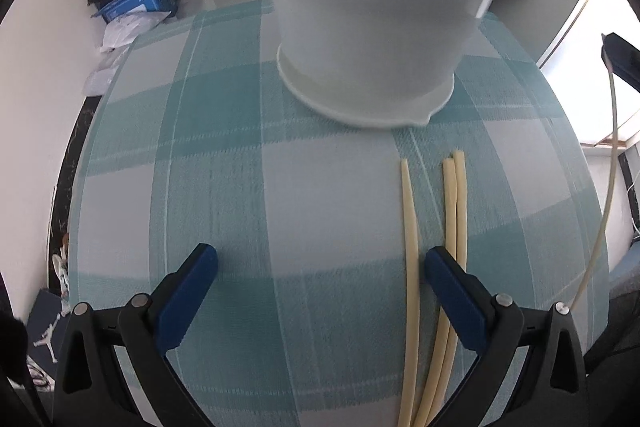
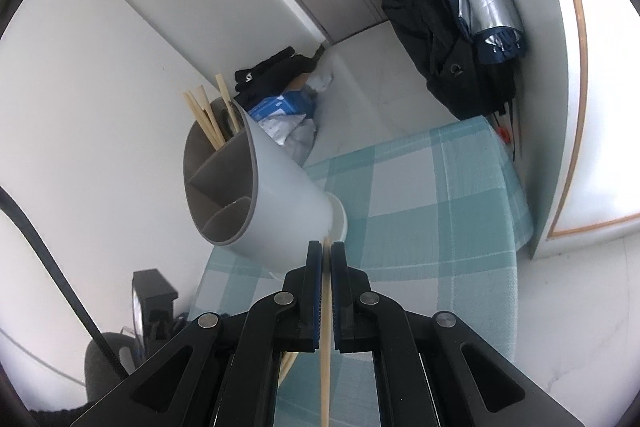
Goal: Organize utensils
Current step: 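Close the right tool on one wooden chopstick while the left tool grasps another, then lift the chopsticks in both tools up over the holder opening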
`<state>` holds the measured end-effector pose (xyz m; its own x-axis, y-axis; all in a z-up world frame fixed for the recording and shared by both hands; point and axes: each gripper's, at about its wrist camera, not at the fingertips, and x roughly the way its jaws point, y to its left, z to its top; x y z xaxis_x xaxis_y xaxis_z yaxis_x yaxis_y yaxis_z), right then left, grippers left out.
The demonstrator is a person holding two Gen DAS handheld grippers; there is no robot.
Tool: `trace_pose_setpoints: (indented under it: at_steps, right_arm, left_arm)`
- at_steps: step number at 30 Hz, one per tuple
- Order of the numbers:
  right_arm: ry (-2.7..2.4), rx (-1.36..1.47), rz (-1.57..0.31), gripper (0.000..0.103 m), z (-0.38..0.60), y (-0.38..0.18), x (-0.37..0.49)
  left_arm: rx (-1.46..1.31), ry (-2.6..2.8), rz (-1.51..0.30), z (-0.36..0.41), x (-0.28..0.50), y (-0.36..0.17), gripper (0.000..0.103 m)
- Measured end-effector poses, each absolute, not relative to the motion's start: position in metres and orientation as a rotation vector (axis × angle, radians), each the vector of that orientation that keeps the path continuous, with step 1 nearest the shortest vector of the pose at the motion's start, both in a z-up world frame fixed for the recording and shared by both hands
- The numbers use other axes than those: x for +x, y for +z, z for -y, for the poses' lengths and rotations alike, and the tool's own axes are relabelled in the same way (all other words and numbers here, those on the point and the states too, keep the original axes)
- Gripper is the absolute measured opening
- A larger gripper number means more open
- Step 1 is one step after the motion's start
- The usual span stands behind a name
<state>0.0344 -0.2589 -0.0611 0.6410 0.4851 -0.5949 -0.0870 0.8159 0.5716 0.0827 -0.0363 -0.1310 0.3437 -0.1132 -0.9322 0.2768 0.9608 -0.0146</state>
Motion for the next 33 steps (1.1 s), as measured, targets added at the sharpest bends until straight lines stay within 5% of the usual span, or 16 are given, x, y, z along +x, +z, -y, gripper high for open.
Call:
trace_pose_setpoints:
  at_steps: [4, 12, 14, 33]
  right_arm:
    - [0.351, 0.523, -0.804, 0.003, 0.259, -0.062, 0.036]
    - [0.353, 0.527, -0.792, 0.003, 0.262, -0.06, 0.036]
    - [0.352, 0.522, -0.79, 0.003, 0.262, -0.059, 0.035]
    - [0.349, 0.426, -0.679, 0.003, 0.243, -0.035, 0.019]
  left_arm:
    - [0.154, -0.301, -1.173, 0.045, 0.089, -0.127, 0.08]
    - [0.175, -0.385, -1.173, 0.07, 0.094, -0.12, 0.009]
    - [0.165, -0.391, -1.186, 0.072, 0.094, -0.12, 0.001]
    - [-0.024, -0.354, -0.85, 0.029, 0.051, -0.018, 0.001]
